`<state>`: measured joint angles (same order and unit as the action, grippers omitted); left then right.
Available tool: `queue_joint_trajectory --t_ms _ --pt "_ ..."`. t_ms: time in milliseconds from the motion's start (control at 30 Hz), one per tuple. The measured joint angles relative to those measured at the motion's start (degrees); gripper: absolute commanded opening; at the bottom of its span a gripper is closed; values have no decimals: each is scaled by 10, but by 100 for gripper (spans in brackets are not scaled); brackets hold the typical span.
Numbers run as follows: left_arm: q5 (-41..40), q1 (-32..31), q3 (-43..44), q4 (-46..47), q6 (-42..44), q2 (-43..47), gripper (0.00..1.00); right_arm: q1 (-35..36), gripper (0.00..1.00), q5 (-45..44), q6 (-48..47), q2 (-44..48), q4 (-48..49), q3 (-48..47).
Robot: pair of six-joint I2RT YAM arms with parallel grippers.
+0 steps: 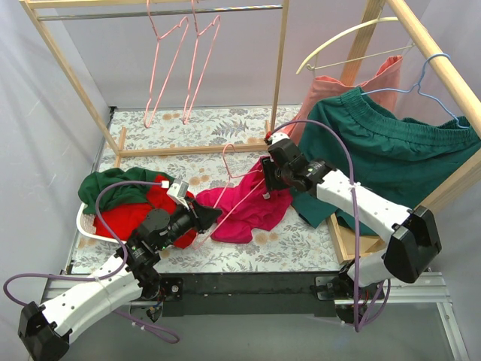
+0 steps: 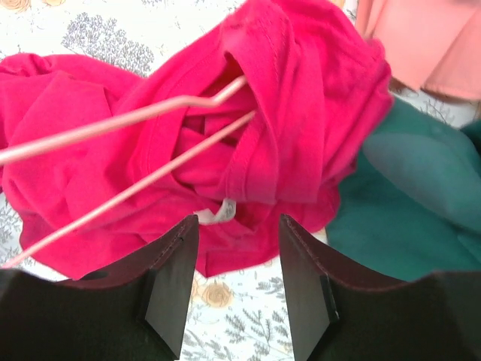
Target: Place the t-shirt on the hanger
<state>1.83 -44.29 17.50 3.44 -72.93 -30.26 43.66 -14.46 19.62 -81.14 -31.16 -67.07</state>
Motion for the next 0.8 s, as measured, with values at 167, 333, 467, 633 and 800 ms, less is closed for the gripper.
queue_joint_trajectory --t_ms 167,333,467,633,800 --pt "0 -1 0 0 0 0 0 -4 54 -1 -10 -45 40 0" --pt "-2 -1 0 0 0 1 0 -12 52 -11 -17 -86 50 0" --pt "-3 -1 0 0 0 1 0 -13 46 -19 -18 -83 57 0" --pt "-4 -1 0 1 -2 1 0 -13 19 -13 -15 -79 57 0" --pt "-4 -1 0 9 -5 1 0 -10 1 5 -13 -75 59 1"
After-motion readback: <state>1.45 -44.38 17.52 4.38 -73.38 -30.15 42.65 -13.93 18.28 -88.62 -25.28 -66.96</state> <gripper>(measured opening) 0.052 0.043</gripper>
